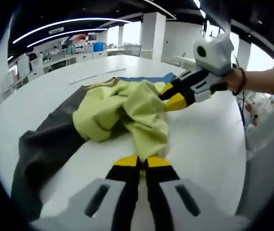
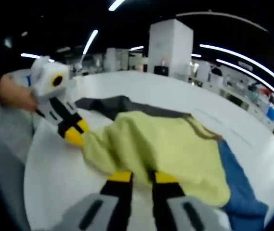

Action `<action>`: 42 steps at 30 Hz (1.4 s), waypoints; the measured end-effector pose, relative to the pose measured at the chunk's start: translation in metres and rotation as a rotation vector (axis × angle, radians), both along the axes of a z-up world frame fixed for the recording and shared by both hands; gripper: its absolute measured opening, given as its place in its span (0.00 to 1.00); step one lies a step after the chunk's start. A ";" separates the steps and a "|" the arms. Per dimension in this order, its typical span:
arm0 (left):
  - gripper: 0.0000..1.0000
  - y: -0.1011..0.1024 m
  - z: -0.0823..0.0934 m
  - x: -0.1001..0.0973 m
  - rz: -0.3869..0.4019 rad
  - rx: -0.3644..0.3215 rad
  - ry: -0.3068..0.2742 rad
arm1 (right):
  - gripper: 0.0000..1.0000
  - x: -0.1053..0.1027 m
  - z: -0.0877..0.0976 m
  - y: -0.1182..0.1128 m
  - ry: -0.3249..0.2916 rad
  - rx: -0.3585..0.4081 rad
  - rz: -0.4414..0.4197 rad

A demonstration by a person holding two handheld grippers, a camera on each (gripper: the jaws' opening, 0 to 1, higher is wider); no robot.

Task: Fold the garment on the visible template until the final outline fits inside the template.

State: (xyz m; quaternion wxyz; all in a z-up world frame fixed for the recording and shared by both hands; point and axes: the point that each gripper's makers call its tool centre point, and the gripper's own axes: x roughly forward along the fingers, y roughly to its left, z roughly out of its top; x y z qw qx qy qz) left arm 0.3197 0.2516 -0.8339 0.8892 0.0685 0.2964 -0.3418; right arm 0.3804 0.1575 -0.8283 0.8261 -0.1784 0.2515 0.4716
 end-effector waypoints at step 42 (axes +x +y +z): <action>0.01 0.020 0.090 0.135 0.348 -0.256 -0.191 | 0.00 0.111 0.058 -0.012 -0.069 0.097 -0.228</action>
